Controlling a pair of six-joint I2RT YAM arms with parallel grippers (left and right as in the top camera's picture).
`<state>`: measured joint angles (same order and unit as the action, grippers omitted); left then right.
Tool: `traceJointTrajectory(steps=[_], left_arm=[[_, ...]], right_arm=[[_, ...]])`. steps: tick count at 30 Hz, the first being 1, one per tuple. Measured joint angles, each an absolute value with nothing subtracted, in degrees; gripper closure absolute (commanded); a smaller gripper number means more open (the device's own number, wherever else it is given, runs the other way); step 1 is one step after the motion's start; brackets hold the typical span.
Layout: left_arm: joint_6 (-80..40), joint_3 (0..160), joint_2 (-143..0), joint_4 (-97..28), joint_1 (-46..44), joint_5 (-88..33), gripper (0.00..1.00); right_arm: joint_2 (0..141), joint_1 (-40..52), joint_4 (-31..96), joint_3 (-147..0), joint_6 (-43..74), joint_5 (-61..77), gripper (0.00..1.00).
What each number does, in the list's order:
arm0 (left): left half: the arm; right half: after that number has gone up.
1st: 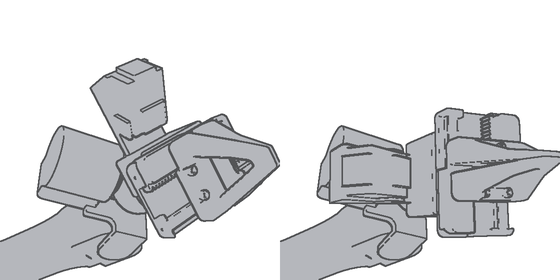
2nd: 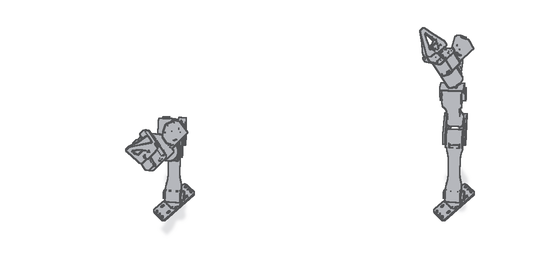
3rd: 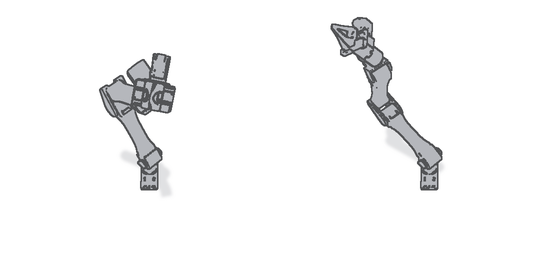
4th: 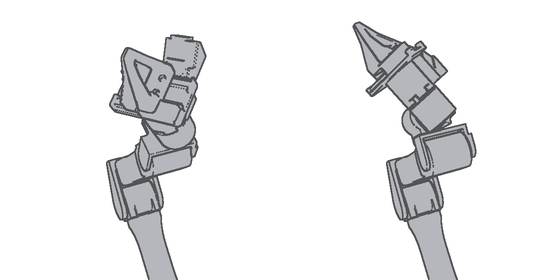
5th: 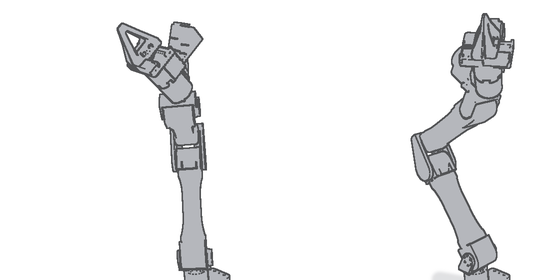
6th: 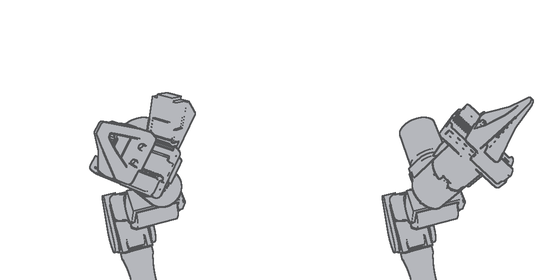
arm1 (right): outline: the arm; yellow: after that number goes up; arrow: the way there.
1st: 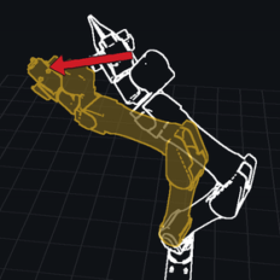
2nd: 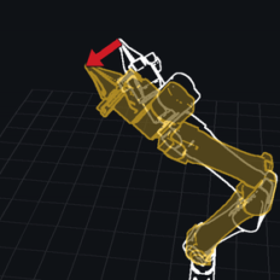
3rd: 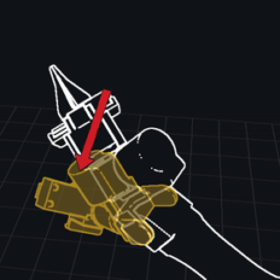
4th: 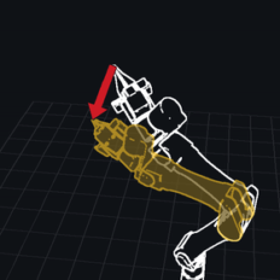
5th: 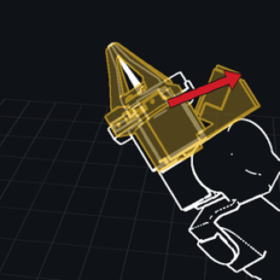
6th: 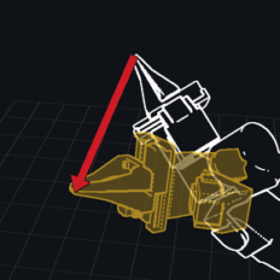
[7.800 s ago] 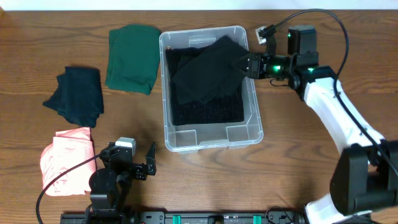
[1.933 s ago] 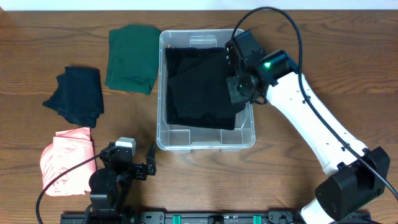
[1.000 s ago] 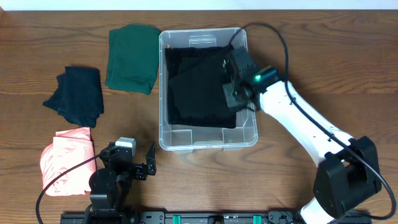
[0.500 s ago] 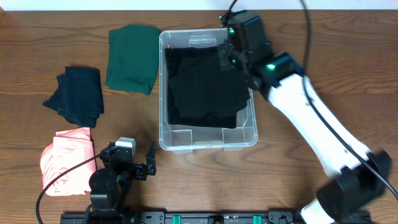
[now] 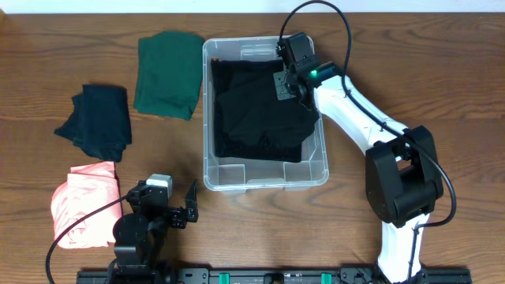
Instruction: Pack container
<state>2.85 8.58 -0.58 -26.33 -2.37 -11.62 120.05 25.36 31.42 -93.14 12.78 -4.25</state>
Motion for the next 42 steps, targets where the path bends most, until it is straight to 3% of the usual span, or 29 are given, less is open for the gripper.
traceJointTrajectory(steps=[8,17,24,34,42], left_arm=[[2.9,8.6,-0.6,-26.3,-2.4,-11.6,0.02],[2.9,8.6,-0.6,-26.3,-2.4,-11.6,0.02],[2.9,8.6,-0.6,-26.3,-2.4,-11.6,0.02],[2.9,8.6,-0.6,-26.3,-2.4,-11.6,0.02],[2.9,8.6,-0.6,-26.3,-2.4,-11.6,0.02]], right_arm=[[115.9,25.3,34.1,-92.8,12.8,-2.7,0.99],[99.8,25.1,41.5,-92.4,12.5,0.2,0.99],[101.9,25.9,53.3,-90.1,13.6,3.1,0.99],[105.0,27.3,38.9,-79.0,19.0,10.8,0.99],[107.9,27.3,35.9,-78.0,23.7,11.0,0.99]])
